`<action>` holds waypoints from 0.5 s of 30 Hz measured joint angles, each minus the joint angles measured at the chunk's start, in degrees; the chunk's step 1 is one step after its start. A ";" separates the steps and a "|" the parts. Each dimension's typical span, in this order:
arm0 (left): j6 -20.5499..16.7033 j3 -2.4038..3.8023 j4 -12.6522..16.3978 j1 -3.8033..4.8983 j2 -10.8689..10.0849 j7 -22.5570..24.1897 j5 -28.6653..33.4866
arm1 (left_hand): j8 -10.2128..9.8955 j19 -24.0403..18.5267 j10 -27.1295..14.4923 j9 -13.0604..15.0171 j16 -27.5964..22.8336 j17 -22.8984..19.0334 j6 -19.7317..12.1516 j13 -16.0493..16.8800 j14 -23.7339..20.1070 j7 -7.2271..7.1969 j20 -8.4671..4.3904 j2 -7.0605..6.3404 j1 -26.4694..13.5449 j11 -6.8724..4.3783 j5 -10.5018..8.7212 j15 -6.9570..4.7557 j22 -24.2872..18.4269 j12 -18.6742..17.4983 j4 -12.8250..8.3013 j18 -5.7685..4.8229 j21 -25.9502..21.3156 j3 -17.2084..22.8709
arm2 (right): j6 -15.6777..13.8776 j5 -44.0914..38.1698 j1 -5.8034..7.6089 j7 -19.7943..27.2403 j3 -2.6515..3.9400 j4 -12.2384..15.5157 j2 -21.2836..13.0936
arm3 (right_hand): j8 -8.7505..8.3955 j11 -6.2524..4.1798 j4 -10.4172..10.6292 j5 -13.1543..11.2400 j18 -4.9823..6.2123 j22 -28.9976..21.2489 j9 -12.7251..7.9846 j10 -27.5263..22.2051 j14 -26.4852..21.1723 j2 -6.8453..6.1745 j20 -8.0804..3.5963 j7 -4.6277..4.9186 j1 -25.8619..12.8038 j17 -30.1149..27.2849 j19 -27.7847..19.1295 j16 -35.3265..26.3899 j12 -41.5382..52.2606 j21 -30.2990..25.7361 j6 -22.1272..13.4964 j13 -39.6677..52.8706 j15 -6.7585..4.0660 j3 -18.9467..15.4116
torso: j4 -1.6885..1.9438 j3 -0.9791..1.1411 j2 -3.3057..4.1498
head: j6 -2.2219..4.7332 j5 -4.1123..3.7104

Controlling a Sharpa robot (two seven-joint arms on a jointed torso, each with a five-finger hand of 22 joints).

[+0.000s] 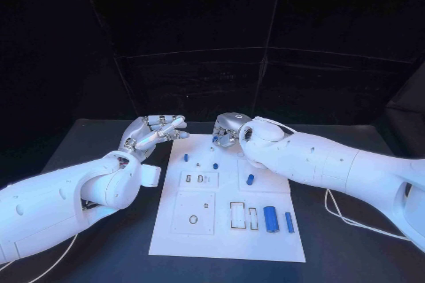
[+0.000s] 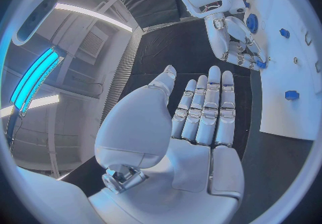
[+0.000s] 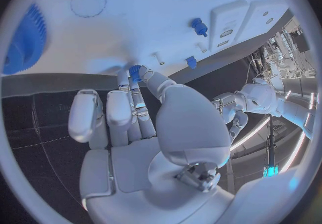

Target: Assemble the parts on the task board

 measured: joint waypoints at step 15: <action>0.01 0.00 -0.17 0.05 -0.26 -0.07 -0.01 | 0.00 0.00 0.00 0.00 0.00 0.05 0.00 0.01 0.00 0.00 0.00 0.00 0.00 0.00 0.00 0.00 -0.06 0.00 0.00 0.00 -0.23 0.00 | -2.02 -0.06 0.01 0.29 -0.01 5.73 -4.99 | 0.01 1.20 4.32 2.93 0.00 -2.78 -0.06 -5.01 -0.40 -3.52 1.84 1.23 -0.52 -2.85 -2.27 -0.80 1.61 -1.32 -7.48 -0.22 1.62 -6.78 | -0.18 0.03 0.02 | 0.20 0.09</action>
